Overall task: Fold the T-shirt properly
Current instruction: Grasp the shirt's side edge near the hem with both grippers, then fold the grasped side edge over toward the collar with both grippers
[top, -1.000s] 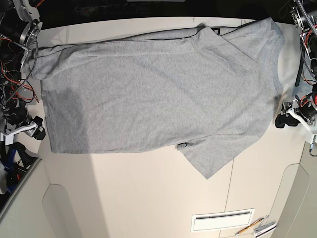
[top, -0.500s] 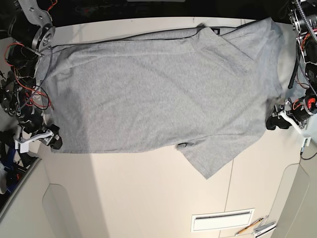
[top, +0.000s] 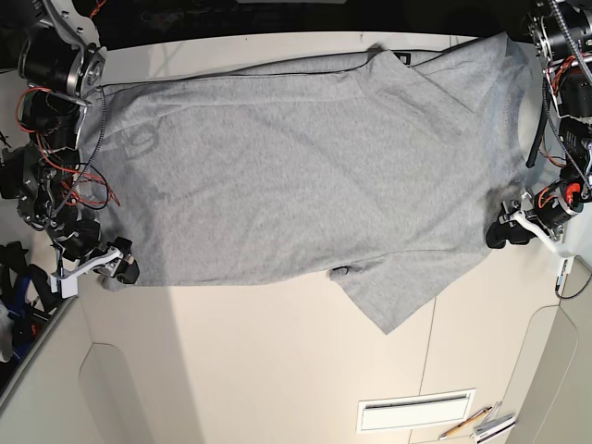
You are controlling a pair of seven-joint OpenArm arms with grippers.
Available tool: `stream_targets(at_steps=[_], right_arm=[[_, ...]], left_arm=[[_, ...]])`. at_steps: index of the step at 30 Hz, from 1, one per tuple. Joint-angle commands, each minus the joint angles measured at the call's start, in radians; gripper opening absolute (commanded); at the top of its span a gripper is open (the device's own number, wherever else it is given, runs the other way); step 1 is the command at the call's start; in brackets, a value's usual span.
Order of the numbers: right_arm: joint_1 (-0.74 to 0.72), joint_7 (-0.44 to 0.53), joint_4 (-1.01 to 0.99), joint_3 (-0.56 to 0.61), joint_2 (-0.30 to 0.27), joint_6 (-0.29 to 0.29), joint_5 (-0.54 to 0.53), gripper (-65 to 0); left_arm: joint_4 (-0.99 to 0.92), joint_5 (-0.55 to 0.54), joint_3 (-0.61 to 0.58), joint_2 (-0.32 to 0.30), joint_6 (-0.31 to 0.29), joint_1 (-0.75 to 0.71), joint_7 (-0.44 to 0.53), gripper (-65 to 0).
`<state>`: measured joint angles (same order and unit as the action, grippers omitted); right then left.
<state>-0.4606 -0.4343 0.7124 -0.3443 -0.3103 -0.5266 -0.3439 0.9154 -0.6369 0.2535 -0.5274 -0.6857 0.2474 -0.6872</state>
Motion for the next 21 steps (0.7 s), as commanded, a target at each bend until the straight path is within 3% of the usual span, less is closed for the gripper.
stream_targets(at_steps=[1,6,14,21], right_arm=[[-0.015,-0.029,0.007,0.003,-0.008,0.008,0.006,-27.7],[-0.015,-0.029,0.007,0.003,-0.008,0.008,0.007,-30.8],[-0.015,-0.024,0.007,0.003,-0.008,0.006,0.024,-65.0],[-0.015,-0.003,0.007,0.003,-0.008,-0.017,0.034,-65.0]], left_arm=[[0.011,0.0,0.001,-0.013,-0.01,0.018,-0.013,-22.2],[0.011,-0.002,0.001,-0.013,-0.01,0.018,-0.013,-22.2],[0.011,-0.002,0.001,-0.013,-0.01,0.018,-0.013,-22.2],[0.011,-0.037,0.001,-0.013,-0.012,0.018,-0.035,-22.2]])
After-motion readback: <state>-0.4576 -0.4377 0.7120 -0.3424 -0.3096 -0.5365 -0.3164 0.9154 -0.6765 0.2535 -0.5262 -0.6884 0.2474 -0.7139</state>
